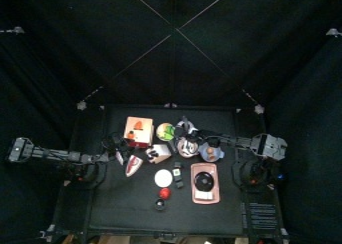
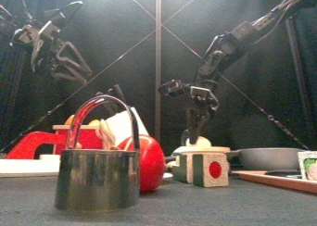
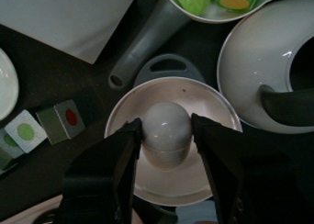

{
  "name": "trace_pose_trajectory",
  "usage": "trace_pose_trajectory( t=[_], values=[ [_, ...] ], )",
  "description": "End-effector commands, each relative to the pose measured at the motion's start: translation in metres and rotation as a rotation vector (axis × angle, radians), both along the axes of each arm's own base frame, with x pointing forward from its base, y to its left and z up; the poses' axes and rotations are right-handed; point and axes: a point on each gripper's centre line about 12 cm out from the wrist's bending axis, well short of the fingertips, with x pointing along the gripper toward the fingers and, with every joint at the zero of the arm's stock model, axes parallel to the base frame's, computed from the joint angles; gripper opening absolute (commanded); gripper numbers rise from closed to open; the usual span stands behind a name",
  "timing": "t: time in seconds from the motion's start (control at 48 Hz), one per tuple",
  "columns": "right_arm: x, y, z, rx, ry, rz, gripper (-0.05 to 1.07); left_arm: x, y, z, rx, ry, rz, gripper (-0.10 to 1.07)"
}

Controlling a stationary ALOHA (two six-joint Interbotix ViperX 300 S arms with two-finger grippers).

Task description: Place egg on small plate

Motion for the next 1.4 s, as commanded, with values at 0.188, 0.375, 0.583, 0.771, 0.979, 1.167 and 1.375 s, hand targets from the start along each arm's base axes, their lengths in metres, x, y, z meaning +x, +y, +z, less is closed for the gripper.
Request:
trace_pose_trajectory(
  t=[0.188,0.375,0.583,0.771,0.979,1.167,1.375],
  values=[
    [0.007,0.029,0.047,0.058,-0.146,-0.115,0.62,0.008,-0.013,0.005,-0.025,-0.01,-0.118,0.84],
    [0.006,0.05,0.058,0.119,-0.197,-0.198,0.62,0.009,-0.016,0.007,-0.029,-0.013,-0.144,0.84],
    [0.007,0.069,0.055,0.17,-0.249,-0.254,0.62,0.011,-0.02,0.006,-0.033,-0.01,-0.175,0.84],
    [0.012,0.08,0.055,0.218,-0.325,-0.307,0.62,0.01,-0.021,0.004,-0.021,-0.002,-0.185,0.84],
    [0.019,0.085,0.058,0.256,-0.431,-0.348,0.62,0.01,-0.021,0.004,-0.022,-0.001,-0.185,0.84],
    [0.021,0.089,0.059,0.291,-0.443,-0.38,0.62,0.01,-0.021,0.004,-0.026,-0.001,-0.185,0.84],
    [0.023,0.095,0.06,0.324,-0.449,-0.405,0.62,0.009,-0.021,0.003,-0.025,0.0,-0.184,0.84]
  ],
)
